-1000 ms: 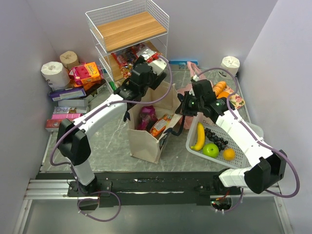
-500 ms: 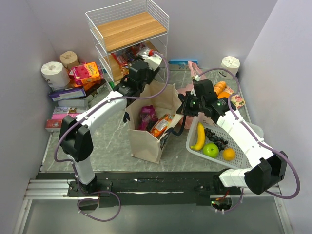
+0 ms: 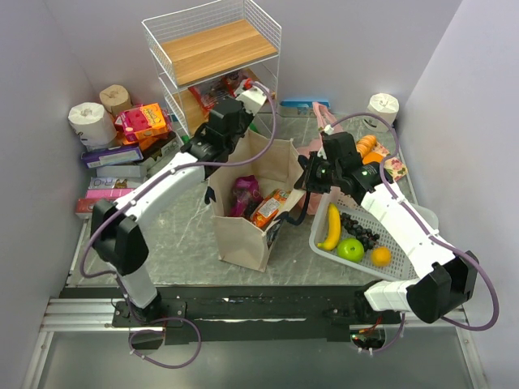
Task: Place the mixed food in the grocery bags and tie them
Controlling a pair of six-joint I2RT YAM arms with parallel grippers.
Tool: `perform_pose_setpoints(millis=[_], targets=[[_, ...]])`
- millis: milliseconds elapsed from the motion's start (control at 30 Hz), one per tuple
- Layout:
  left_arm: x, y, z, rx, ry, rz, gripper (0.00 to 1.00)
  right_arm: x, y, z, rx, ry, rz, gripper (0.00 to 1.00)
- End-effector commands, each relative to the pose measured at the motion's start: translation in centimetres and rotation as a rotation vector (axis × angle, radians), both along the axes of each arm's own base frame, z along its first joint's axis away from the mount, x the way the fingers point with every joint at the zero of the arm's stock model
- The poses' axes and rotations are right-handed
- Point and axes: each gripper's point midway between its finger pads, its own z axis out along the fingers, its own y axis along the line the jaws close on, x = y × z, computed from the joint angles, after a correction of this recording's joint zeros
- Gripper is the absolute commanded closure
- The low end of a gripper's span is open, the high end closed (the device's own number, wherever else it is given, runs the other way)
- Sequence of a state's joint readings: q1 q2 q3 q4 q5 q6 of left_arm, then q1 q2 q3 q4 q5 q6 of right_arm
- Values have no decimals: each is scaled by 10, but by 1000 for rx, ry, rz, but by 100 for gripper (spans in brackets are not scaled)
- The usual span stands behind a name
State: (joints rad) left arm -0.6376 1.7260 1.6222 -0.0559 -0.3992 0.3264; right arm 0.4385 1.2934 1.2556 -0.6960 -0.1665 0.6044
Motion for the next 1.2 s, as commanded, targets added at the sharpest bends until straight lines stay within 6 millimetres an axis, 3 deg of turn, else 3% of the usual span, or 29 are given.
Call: perform_pose_setpoints(millis=[0, 33, 200, 300, 767, 867, 1067, 1167], targets=[[-50, -17, 92, -182, -163, -146, 99, 19, -4, 50, 54, -183, -33, 94], [-60, -15, 104, -210, -180, -166, 99, 19, -4, 49, 55, -185, -33, 94], [-88, -11, 110, -252, -183, -231, 99, 18, -3, 49, 63, -182, -31, 94], [-109, -11, 124, -304, -191, -285, 99, 17, -4, 46, 58, -178, -30, 94], [-188, 14, 227, -615, -319, -449, 99, 20, -2, 47, 61, -174, -30, 95], [-208, 11, 241, -674, -288, -528, 99, 19, -3, 46, 56, -174, -30, 95], [-229, 10, 237, -742, -196, -591, 99, 20, -3, 46, 58, -171, -33, 94], [-232, 8, 224, -739, -144, -597, 99, 20, -3, 46, 58, -170, -32, 94]])
